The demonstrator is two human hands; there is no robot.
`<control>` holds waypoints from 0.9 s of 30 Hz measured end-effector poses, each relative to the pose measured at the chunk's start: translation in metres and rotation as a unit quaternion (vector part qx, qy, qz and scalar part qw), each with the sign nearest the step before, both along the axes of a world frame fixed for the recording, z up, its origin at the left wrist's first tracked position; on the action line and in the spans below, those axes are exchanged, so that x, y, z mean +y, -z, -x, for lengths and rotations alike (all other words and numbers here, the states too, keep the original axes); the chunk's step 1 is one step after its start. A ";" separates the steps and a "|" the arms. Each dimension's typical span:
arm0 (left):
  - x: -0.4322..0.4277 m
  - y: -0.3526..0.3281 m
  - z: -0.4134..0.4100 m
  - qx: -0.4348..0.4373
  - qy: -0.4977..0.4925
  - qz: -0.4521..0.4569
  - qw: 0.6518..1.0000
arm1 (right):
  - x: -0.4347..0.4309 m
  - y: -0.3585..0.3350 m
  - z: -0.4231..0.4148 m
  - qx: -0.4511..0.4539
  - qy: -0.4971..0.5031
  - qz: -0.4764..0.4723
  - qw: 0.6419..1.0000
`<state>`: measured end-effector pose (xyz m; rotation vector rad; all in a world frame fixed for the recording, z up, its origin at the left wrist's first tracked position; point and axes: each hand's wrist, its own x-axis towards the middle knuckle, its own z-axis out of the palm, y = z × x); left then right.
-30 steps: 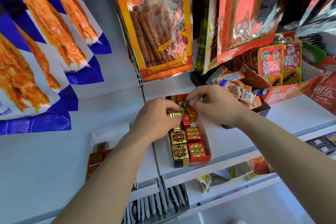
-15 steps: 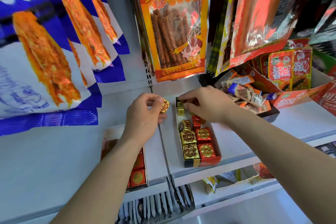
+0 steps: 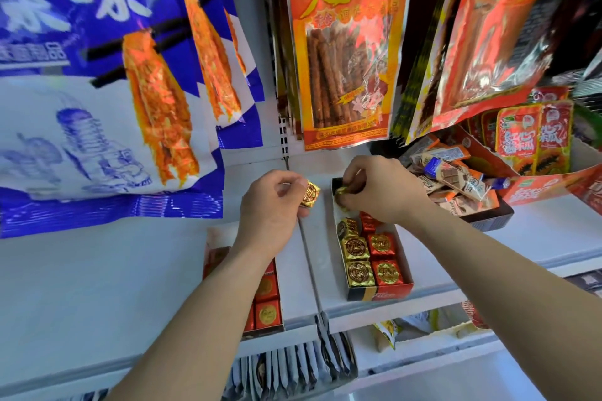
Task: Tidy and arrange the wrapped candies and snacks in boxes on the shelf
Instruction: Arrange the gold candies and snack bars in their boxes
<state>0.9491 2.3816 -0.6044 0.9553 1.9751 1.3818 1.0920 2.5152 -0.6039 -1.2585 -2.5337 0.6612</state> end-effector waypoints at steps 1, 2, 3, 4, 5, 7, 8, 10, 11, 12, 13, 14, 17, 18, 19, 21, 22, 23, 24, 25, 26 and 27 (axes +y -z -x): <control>0.000 -0.002 -0.001 -0.008 0.000 -0.002 1.000 | -0.002 -0.003 -0.005 0.047 0.009 0.037 0.998; -0.001 -0.004 -0.002 -0.022 0.003 -0.007 1.000 | -0.005 -0.009 -0.011 0.103 0.014 0.079 0.991; -0.002 -0.006 -0.004 -0.044 0.009 -0.015 0.999 | -0.009 -0.015 -0.018 0.161 0.014 0.128 0.979; -0.002 -0.008 -0.007 -0.072 0.020 -0.022 0.997 | -0.014 -0.022 -0.026 0.215 0.010 0.180 0.960; -0.003 -0.010 -0.010 -0.102 0.033 -0.029 0.994 | -0.020 -0.028 -0.033 0.258 0.003 0.232 0.938; -0.004 -0.015 -0.016 -0.151 0.063 -0.035 0.986 | -0.029 -0.035 -0.046 0.306 -0.008 0.304 0.902; -0.005 -0.017 -0.018 -0.168 0.079 -0.035 0.982 | -0.033 -0.036 -0.051 0.317 -0.013 0.320 0.893; -0.006 -0.019 -0.022 -0.196 0.112 -0.035 0.974 | -0.039 -0.032 -0.057 0.329 -0.015 0.329 0.885; -0.006 -0.020 -0.023 -0.206 0.126 -0.034 0.970 | -0.041 -0.029 -0.059 0.335 -0.010 0.328 0.883; -0.006 -0.021 -0.024 -0.211 0.139 -0.030 0.967 | -0.043 -0.026 -0.060 0.342 -0.004 0.326 0.881; -0.005 -0.021 -0.025 -0.213 0.150 -0.026 0.965 | -0.044 -0.023 -0.061 0.350 0.001 0.325 0.878; -0.005 -0.021 -0.025 -0.212 0.160 -0.023 0.964 | -0.044 -0.022 -0.062 0.359 0.005 0.324 0.875; -0.004 -0.021 -0.028 -0.201 0.184 -0.024 0.962 | -0.044 -0.018 -0.062 0.373 0.006 0.310 0.875; -0.003 -0.022 -0.028 -0.193 0.189 -0.025 0.962 | -0.044 -0.018 -0.062 0.373 0.005 0.298 0.879; -0.002 -0.021 -0.029 -0.183 0.193 -0.026 0.964 | -0.044 -0.018 -0.061 0.371 0.004 0.285 0.884; 0.000 -0.019 -0.031 -0.161 0.195 -0.025 0.967 | -0.043 -0.017 -0.061 0.370 0.006 0.267 0.890; 0.001 -0.018 -0.032 -0.149 0.192 -0.024 0.970 | -0.042 -0.017 -0.060 0.369 0.008 0.263 0.891; 0.002 -0.017 -0.032 -0.138 0.186 -0.022 0.973 | -0.042 -0.016 -0.060 0.367 0.008 0.260 0.893; 0.003 -0.016 -0.031 -0.127 0.176 -0.019 0.976 | -0.041 -0.016 -0.059 0.364 0.010 0.257 0.895; 0.004 -0.016 -0.029 -0.116 0.160 -0.015 0.980 | -0.040 -0.016 -0.058 0.359 0.013 0.249 0.899; 0.004 -0.018 -0.026 -0.103 0.135 -0.011 0.985 | -0.038 -0.016 -0.057 0.350 0.016 0.235 0.907; 0.005 -0.018 -0.022 -0.090 0.103 -0.007 0.991 | -0.034 -0.016 -0.055 0.330 0.013 0.217 0.919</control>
